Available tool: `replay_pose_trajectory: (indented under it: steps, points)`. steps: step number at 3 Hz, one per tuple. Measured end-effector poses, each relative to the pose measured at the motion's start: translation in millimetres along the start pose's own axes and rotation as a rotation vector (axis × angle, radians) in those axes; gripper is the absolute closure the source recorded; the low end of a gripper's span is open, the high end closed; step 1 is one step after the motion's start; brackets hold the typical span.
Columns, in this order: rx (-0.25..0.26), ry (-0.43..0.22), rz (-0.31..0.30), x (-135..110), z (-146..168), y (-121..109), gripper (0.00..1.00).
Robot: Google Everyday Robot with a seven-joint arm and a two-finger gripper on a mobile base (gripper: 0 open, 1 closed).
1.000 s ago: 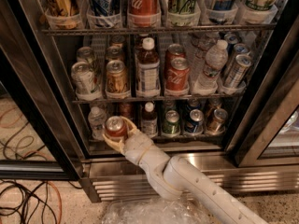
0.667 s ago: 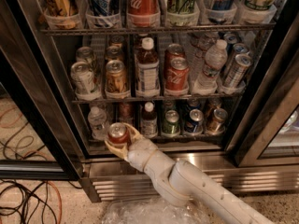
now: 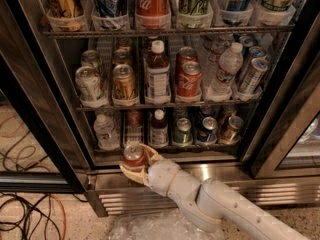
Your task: Pick coke can from bottom shelf of fridge
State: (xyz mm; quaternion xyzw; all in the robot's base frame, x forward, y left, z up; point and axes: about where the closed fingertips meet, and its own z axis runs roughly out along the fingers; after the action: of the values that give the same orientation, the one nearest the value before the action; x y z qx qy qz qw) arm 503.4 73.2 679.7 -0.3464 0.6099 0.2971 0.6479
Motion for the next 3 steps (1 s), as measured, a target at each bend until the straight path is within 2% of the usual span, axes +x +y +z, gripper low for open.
replay_pose_trajectory:
  steps: [3]
  points:
    - [-0.12, 0.072, 0.021, -27.7, -58.7, 29.0, 1.0]
